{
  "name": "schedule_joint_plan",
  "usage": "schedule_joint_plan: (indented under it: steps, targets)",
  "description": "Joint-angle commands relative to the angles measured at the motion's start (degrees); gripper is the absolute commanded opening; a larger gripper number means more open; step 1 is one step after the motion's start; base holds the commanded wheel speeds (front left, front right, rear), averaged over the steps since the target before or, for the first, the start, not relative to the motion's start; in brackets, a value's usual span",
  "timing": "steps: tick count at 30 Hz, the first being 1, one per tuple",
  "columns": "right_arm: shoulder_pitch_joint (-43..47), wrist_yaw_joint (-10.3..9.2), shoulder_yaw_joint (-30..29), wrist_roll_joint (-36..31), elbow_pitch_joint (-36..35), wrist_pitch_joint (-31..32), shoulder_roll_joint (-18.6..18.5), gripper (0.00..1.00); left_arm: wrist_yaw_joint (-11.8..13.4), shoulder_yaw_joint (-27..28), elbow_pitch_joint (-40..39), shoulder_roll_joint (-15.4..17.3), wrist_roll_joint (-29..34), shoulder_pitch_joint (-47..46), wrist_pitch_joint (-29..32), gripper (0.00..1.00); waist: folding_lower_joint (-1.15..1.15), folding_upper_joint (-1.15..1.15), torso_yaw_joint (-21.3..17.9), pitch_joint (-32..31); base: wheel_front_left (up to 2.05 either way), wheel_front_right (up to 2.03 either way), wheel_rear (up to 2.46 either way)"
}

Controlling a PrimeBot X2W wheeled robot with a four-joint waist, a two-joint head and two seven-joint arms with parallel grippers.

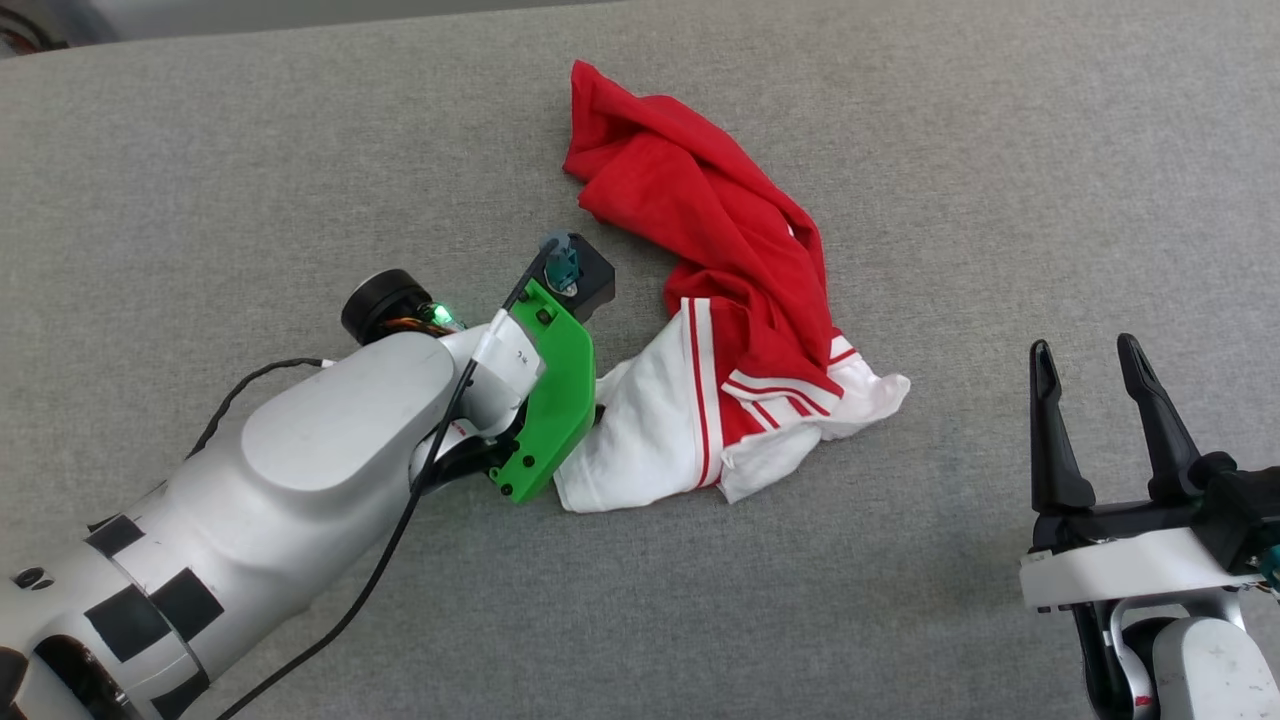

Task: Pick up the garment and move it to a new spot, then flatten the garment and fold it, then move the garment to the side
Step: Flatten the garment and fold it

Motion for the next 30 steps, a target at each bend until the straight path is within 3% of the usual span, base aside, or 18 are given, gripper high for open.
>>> schedule_joint_plan:
  steps: [1, 3, 4, 5, 9, 15, 22, 26, 30]
  targets:
    - [-1.1, 0.11, 0.0, 0.1, 0.0, -0.3, -0.1, 1.00, -0.2, -0.5, 0.7, -0.2, 1.2, 0.8, 0.4, 1.00, 0.00, 0.00, -1.2, 1.2, 0.00, 0.00, 0.00]
    - [-1.3, 0.11, 0.0, 0.2, 0.0, -0.3, -0.1, 1.00, -0.2, -1.0, 1.4, -0.2, 2.7, 1.9, 1.2, 1.00, 0.00, 0.00, -1.4, 1.5, 0.00, 0.00, 0.00]
    - [-1.3, 0.11, -0.1, 0.2, 0.0, -0.3, -0.1, 1.00, -0.2, -1.2, 1.5, -0.1, 3.1, 2.6, 1.8, 0.67, 0.00, 0.00, -1.5, 1.5, 0.00, 0.00, 0.00]
    - [-1.3, 0.11, -0.2, 0.2, 0.0, -0.3, -0.1, 1.00, -0.2, -1.3, 1.3, 0.0, 3.4, 3.2, 2.2, 0.00, 0.00, 0.00, -1.5, 1.4, 0.00, 0.00, 0.00]
    - [-0.8, 0.11, -0.8, 0.2, 0.3, -0.3, -0.1, 1.00, -0.2, -1.4, -0.1, 1.1, 3.2, 4.6, 0.1, 0.00, 0.00, 0.00, -0.8, 0.4, 0.00, 0.00, 0.00]
    - [0.3, 0.11, -1.2, -0.2, 0.4, -0.3, -0.1, 1.00, 0.2, 3.6, -1.6, 4.6, 1.7, 4.9, -12.9, 0.00, 0.00, 0.00, 0.8, -2.1, 0.00, 0.00, 0.00]
    - [2.0, 0.11, -1.4, -0.9, 0.2, -0.3, -0.1, 1.00, 4.7, 9.9, -4.1, 11.8, -1.9, 8.8, -20.2, 0.00, 0.00, 0.00, 2.9, -3.9, 0.00, 0.00, 0.00]
    - [1.9, 0.11, -1.0, -1.4, 0.2, -0.3, -0.1, 1.00, 7.7, 12.5, -1.6, 16.5, -4.8, 12.9, -22.5, 0.00, 0.00, 0.00, 3.2, -3.9, 0.00, 0.00, 0.00]
    - [1.9, 0.11, -0.9, -1.8, 0.5, -0.3, -0.1, 1.00, 8.7, 13.6, 2.8, 17.1, -7.6, 16.6, -24.1, 0.00, 0.00, 0.00, 2.8, -3.9, 0.00, 0.00, 0.00]
